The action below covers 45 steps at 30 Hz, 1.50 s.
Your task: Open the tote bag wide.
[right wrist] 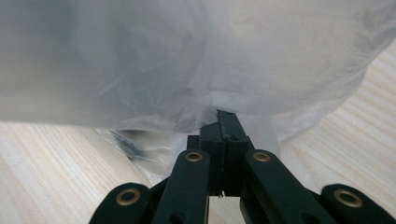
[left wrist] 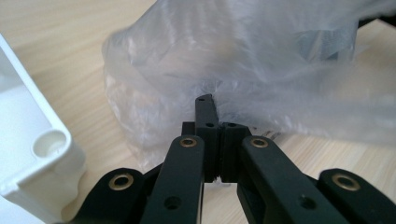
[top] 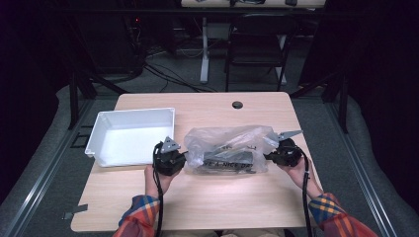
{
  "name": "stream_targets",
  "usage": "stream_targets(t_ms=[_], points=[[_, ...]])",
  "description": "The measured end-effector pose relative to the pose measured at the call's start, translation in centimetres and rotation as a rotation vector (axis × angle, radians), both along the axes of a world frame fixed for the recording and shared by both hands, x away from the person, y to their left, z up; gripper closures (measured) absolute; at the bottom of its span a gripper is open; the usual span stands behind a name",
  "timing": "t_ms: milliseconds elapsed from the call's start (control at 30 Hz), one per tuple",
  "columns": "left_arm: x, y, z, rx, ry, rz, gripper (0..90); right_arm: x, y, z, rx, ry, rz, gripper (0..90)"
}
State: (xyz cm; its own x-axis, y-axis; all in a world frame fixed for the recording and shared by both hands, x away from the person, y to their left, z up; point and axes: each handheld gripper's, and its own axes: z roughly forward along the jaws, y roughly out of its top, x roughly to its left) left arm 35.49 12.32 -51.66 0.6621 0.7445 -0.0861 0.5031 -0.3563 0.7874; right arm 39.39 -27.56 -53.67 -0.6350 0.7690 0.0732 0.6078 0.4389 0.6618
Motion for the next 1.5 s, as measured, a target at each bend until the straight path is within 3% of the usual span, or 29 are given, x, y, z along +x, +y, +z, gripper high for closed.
stream_targets(t_ms=[100, 233, 267, 300, 333, 467, 500, 533, 567, 633, 767, 800, 833, 867, 1000, 1200, 1333, 1400, 1500], points=[[0.5, 0.3, -0.7, 0.026, 0.037, -0.006, 89.6, 0.1, -0.2, -0.3, -0.036, 0.015, 0.013, 90.0], [1.1, 0.5, -1.7, 0.05, 0.088, -0.01, 89.7, 0.2, -0.4, -0.7, -0.047, 0.029, 0.003, 90.0], [1.1, 0.5, -1.9, 0.058, 0.093, -0.006, 89.6, 0.3, -0.2, -1.0, -0.031, 0.011, -0.007, 90.0], [1.2, 0.5, -2.0, 0.076, 0.1, -0.012, 89.6, 0.3, -0.7, -0.7, -0.104, 0.042, 0.037, 90.0], [1.3, 0.5, -2.1, 0.079, 0.109, -0.01, 89.7, 0.3, -0.6, -0.8, -0.103, 0.051, 0.04, 90.0], [1.4, 0.4, -2.6, 0.095, 0.135, 0.003, 89.7, 0.4, -0.8, -1.1, -0.128, 0.045, 0.026, 90.0], [1.4, 0.4, -2.8, 0.104, 0.143, 0.003, 89.7, 0.3, -0.7, -1.3, -0.115, 0.024, 0.0, 90.0], [1.4, 0.4, -2.9, 0.113, 0.153, -0.002, 89.7, 0.3, -0.9, -1.1, -0.152, 0.03, 0.016, 90.0], [1.4, 0.4, -3.0, 0.114, 0.167, -0.008, 89.7, 0.3, -1.0, -1.1, -0.155, 0.034, 0.017, 90.0], [1.5, 0.3, -3.1, 0.136, 0.187, -0.025, 89.7, 0.2, -0.9, -1.3, -0.126, 0.01, -0.016, 90.0], [1.4, 0.1, -3.3, 0.15, 0.203, -0.036, 89.6, 0.0, -1.2, -1.2, -0.14, 0.018, -0.01, 90.0], [1.4, 0.1, -3.4, 0.151, 0.205, -0.037, 89.5, 0.0, -1.4, -0.9, -0.177, 0.039, 0.025, 90.0], [1.4, 0.1, -3.4, 0.153, 0.204, -0.039, 89.5, -0.1, -1.3, -1.2, -0.133, 0.021, -0.009, 90.0], [1.4, 0.1, -3.4, 0.154, 0.205, -0.041, 89.4, 0.0, -1.8, -0.8, -0.172, 0.05, 0.032, 90.0], [1.5, 0.3, -3.4, 0.153, 0.205, -0.036, 89.0, -0.2, -2.4, -0.2, -0.15, 0.054, 0.018, 87.8], [1.4, 0.5, -3.4, 0.152, 0.202, -0.026, 88.5, -1.0, -3.9, 1.4, -0.088, 0.082, 0.046, 69.3], [1.4, 0.5, -3.4, 0.16, 0.203, -0.029, 87.9, -1.5, -5.2, 2.8, -0.025, 0.056, 0.049, 53.8], [1.5, 0.5, -3.5, 0.164, 0.206, -0.03, 87.2, -1.8, -5.1, 3.4, 0.011, 0.043, 0.085, 47.9], [1.5, 0.4, -3.5, 0.169, 0.213, -0.032, 84.6, -2.4, -3.5, 3.7, 0.016, 0.042, 0.137, 45.5]])
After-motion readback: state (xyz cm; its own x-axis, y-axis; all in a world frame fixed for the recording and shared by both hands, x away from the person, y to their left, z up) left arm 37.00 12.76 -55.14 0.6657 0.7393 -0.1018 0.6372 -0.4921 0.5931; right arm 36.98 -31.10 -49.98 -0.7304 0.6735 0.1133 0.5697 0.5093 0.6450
